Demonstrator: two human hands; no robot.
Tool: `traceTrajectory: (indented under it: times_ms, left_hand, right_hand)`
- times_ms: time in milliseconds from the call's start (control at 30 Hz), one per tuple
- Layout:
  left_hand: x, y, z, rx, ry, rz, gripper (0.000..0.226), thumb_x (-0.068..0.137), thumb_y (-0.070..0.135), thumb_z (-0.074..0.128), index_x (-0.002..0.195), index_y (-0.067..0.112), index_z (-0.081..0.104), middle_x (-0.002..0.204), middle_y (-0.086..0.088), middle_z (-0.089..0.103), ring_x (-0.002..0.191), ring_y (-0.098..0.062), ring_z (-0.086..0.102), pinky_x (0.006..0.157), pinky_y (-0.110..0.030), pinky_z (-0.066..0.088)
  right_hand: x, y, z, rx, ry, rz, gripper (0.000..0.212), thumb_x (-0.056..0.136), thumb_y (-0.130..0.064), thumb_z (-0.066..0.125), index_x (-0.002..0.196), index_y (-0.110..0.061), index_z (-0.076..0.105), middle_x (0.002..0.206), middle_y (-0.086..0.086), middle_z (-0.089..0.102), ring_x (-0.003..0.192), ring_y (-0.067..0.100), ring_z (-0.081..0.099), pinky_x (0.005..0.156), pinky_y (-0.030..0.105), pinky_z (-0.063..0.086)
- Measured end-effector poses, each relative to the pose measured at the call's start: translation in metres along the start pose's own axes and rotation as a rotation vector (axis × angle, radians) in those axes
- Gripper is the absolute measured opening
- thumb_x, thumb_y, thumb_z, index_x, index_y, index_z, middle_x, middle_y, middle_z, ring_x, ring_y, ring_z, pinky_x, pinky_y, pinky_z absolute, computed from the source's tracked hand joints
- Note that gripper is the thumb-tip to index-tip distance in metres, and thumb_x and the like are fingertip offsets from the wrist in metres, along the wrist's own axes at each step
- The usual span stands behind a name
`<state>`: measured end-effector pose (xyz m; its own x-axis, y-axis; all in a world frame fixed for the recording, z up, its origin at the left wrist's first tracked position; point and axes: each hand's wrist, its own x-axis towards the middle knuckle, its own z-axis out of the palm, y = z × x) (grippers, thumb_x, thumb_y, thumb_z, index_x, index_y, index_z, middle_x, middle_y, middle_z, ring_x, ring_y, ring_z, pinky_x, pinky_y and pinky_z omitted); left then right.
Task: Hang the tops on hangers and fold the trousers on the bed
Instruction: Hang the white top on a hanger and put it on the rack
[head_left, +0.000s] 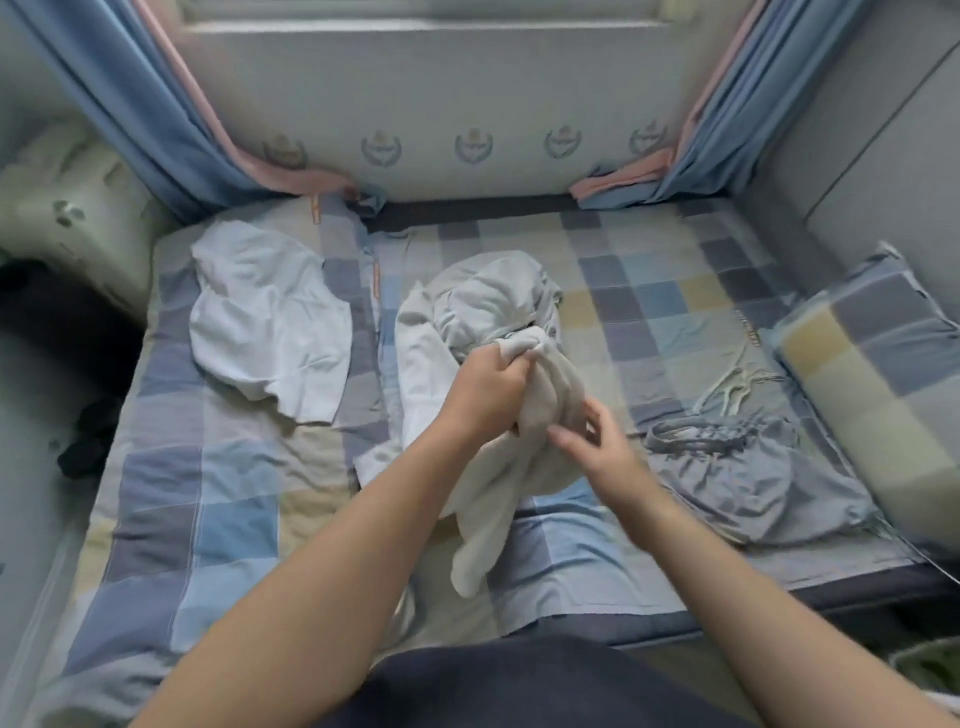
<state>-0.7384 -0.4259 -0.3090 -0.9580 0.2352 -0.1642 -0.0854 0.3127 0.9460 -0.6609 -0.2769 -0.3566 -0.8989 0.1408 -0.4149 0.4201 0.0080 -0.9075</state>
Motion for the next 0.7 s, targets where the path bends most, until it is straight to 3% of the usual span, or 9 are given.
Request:
traceTrajectory:
  times_ms: [100,167,200,300,400,500,600,700]
  left_hand:
    - [-0.011,0.027,0.020,-0.092,-0.002,0.007,0.030,0.103,0.017,0.053,0.080,0.023,0.071,0.078,0.001,0.071,0.095,-0.029,0.071,0.087,-0.053,0.057]
    - [-0.015,0.042,0.030,-0.153,-0.008,0.006,0.026,0.104,0.019,0.053,0.086,0.023,0.071,0.089,-0.011,0.074,0.096,-0.030,0.072,0.083,-0.054,0.059]
    - [-0.016,0.049,0.034,-0.202,-0.003,-0.012,0.023,0.104,0.020,0.053,0.090,0.021,0.071,0.095,-0.016,0.074,0.095,-0.032,0.072,0.079,-0.053,0.061]
    - [-0.017,0.068,0.041,-0.375,0.024,-0.091,0.015,0.104,0.022,0.056,0.102,0.014,0.068,0.101,-0.018,0.072,0.093,-0.032,0.072,0.067,-0.048,0.063]
    - [-0.019,0.080,0.046,-0.456,0.022,-0.098,0.016,0.104,0.022,0.056,0.096,0.017,0.069,0.100,-0.016,0.073,0.095,-0.030,0.073,0.070,-0.048,0.063]
    - [-0.013,0.080,0.045,-0.501,0.072,-0.093,0.018,0.104,0.022,0.056,0.104,0.009,0.068,0.101,-0.017,0.073,0.094,-0.030,0.074,0.067,-0.042,0.062]
    - [-0.003,0.065,0.032,-0.416,0.065,-0.001,0.020,0.102,0.026,0.058,0.114,0.013,0.067,0.109,-0.006,0.073,0.102,-0.023,0.072,0.080,-0.034,0.059]
    - [-0.012,0.033,0.024,-0.059,0.011,0.074,0.036,0.094,0.031,0.069,0.126,0.015,0.064,0.117,0.003,0.068,0.105,-0.010,0.066,0.088,-0.019,0.054]
  right_hand:
    - [-0.022,0.026,-0.003,-0.078,0.000,-0.029,0.082,0.079,-0.023,0.085,0.143,-0.016,0.035,0.133,-0.005,0.053,0.121,0.002,0.056,0.087,0.016,0.049]
    - [-0.027,0.040,-0.003,-0.207,0.048,-0.040,0.107,0.071,-0.038,0.087,0.152,-0.023,0.018,0.144,-0.009,0.041,0.129,0.006,0.048,0.099,0.025,0.044]
    - [-0.027,0.045,-0.005,-0.234,0.078,-0.027,0.110,0.070,-0.041,0.086,0.153,-0.023,0.017,0.143,-0.010,0.040,0.130,0.010,0.046,0.103,0.028,0.041]
    - [-0.022,0.050,-0.015,-0.285,0.082,0.096,0.085,0.080,-0.048,0.079,0.149,-0.023,0.035,0.138,-0.008,0.054,0.128,0.017,0.053,0.101,0.031,0.043]
    - [-0.018,0.045,-0.028,-0.416,0.075,0.128,0.054,0.095,-0.045,0.061,0.140,-0.017,0.052,0.124,0.003,0.065,0.111,0.027,0.060,0.084,0.030,0.042]
    - [-0.013,0.030,-0.037,-0.484,0.137,-0.009,0.024,0.103,-0.027,0.052,0.101,-0.008,0.066,0.087,0.003,0.065,0.088,0.028,0.061,0.064,0.026,0.037]
    - [-0.010,0.003,-0.044,-0.351,0.194,-0.122,0.029,0.101,-0.018,0.056,0.072,-0.021,0.058,0.068,-0.008,0.057,0.069,0.014,0.055,0.063,0.028,0.040]
    - [-0.005,-0.032,-0.053,-0.193,0.282,-0.184,0.027,0.102,-0.034,0.056,0.085,-0.014,0.065,0.078,0.000,0.068,0.078,0.018,0.065,0.072,0.035,0.052]
